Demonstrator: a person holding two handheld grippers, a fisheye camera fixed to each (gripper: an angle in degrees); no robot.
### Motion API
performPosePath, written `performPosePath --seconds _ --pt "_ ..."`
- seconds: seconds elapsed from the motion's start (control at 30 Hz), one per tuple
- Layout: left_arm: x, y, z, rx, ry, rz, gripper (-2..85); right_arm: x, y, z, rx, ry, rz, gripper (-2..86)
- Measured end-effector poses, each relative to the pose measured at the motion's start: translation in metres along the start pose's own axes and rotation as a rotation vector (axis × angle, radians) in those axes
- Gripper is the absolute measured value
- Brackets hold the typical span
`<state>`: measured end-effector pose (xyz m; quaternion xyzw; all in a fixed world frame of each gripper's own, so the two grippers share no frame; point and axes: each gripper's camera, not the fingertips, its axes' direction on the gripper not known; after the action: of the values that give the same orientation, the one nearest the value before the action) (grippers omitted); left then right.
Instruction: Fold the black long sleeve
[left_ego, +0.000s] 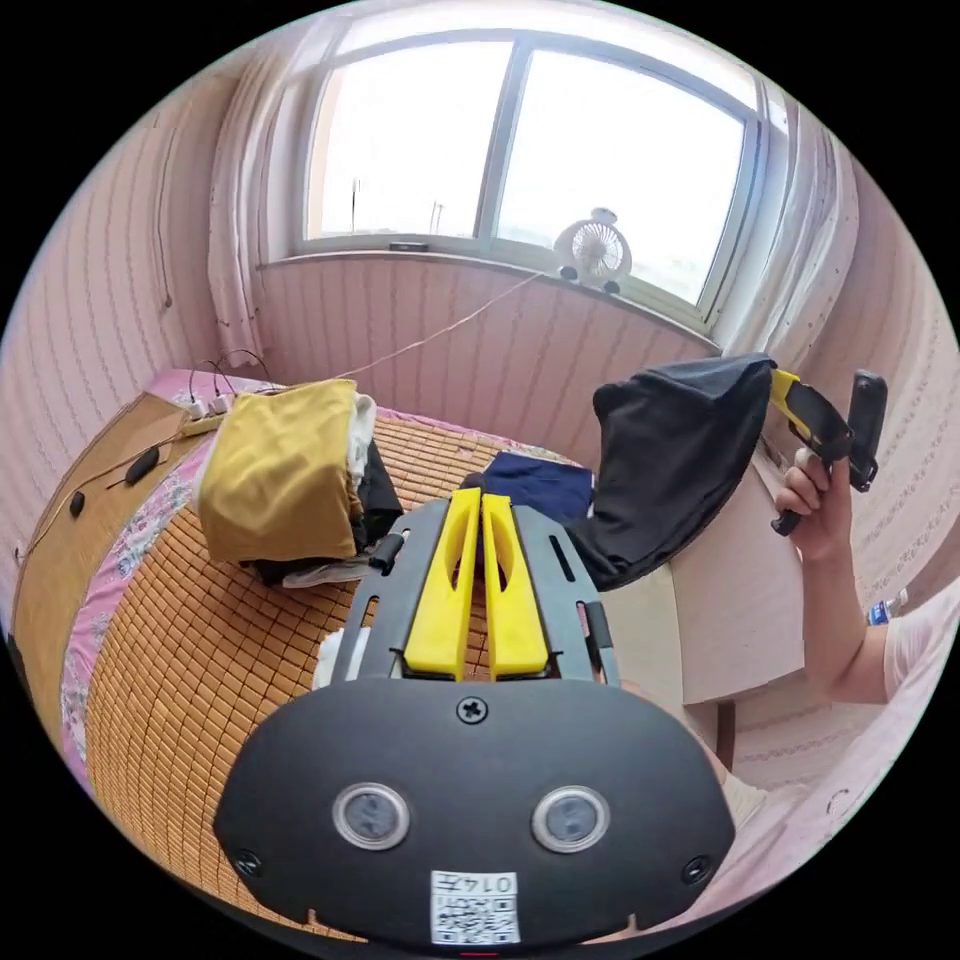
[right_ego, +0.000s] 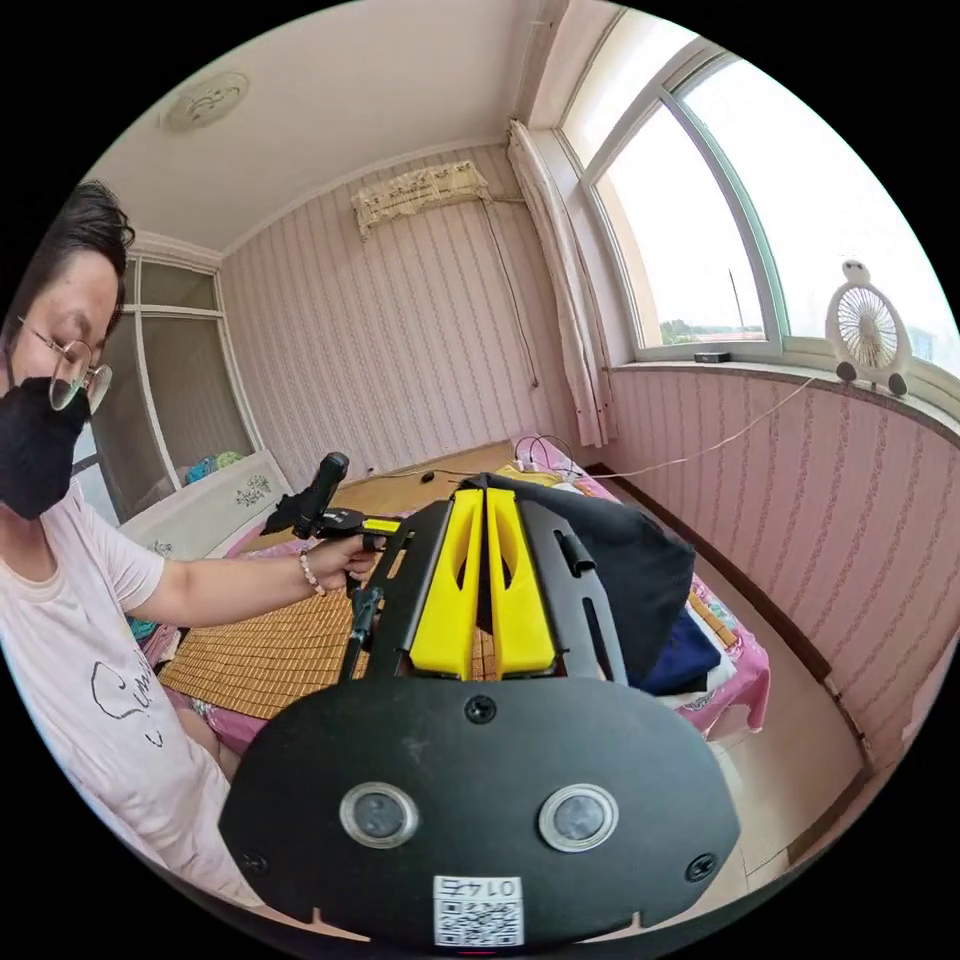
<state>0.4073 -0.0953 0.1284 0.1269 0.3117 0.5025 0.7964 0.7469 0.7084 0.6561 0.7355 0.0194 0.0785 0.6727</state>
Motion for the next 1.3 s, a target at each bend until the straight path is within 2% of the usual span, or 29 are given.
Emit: performPosePath --seconds 0.1,0.17,0.27,0.3,0.37,0.47,0.53,0.63,0.7,0.77,0.83,0.93,1.0,1.07,1.17,1.3 --pt "-0.013 0.042 -0.105 0.137 -0.065 -0.088 -0.9 -0.028 -0.025 0.009 0.02 -0.116 -0.036 0.0" --pt "-0.026 0.089 -0.187 0.185 -0.18 -0.155 -0.9 -0.045 -0.037 0.03 -0.012 -0.217 -0.028 -0.1" --pt "-0.052 0.145 -0.275 0.199 -0.374 -0.306 -0.9 -0.078 -0.055 0.096 -0.073 -0.364 -0.001 -0.1" --pt "-0.059 0.155 -0.294 0.217 -0.385 -0.355 -0.9 -0.094 -0.066 0.127 -0.074 -0.456 0.015 -0.1" --pt "-0.07 0.189 -0.372 0.361 -0.443 -0.473 -1.0 -0.124 -0.088 0.166 -0.056 -0.534 0.031 -0.1" --pt "-0.043 0.215 -0.453 0.48 -0.585 -0.392 -1.0 -0.18 -0.124 0.197 0.001 -0.622 0.016 -0.1" --pt "-0.021 0.234 -0.479 0.437 -0.688 -0.318 -1.0 -0.223 -0.131 0.204 0.008 -0.628 -0.062 0.0" --pt "0.002 0.293 -0.49 0.407 -0.695 -0.296 -0.9 -0.256 -0.097 0.214 -0.082 -0.586 -0.146 0.1" --pt "0.007 0.337 -0.483 0.363 -0.621 -0.357 -0.9 -0.262 -0.059 0.224 -0.207 -0.578 -0.144 0.1" --pt "0.005 0.402 -0.45 0.227 -0.499 -0.491 -0.9 -0.264 -0.013 0.237 -0.375 -0.517 -0.125 0.4" --pt "-0.004 0.455 -0.413 0.139 -0.385 -0.673 -0.8 -0.263 0.057 0.271 -0.718 -0.421 -0.059 1.1" --pt "-0.012 0.534 -0.358 -0.001 -0.283 -0.929 -0.8 -0.267 0.119 0.301 -1.031 -0.257 -0.067 3.0" --pt "-0.015 0.564 -0.34 -0.097 -0.222 -1.017 -0.6 -0.278 0.129 0.311 -1.117 -0.173 -0.122 6.9" --pt "-0.014 0.586 -0.338 -0.185 -0.261 -1.086 0.0 -0.293 0.126 0.318 -1.141 -0.167 -0.171 9.8" --pt "-0.012 0.593 -0.355 -0.157 -0.299 -1.103 3.0 -0.326 0.115 0.333 -1.126 -0.131 -0.301 11.5" --pt "-0.015 0.595 -0.363 -0.229 -0.406 -1.068 5.0 -0.367 0.121 0.366 -1.17 -0.135 -0.413 13.5"
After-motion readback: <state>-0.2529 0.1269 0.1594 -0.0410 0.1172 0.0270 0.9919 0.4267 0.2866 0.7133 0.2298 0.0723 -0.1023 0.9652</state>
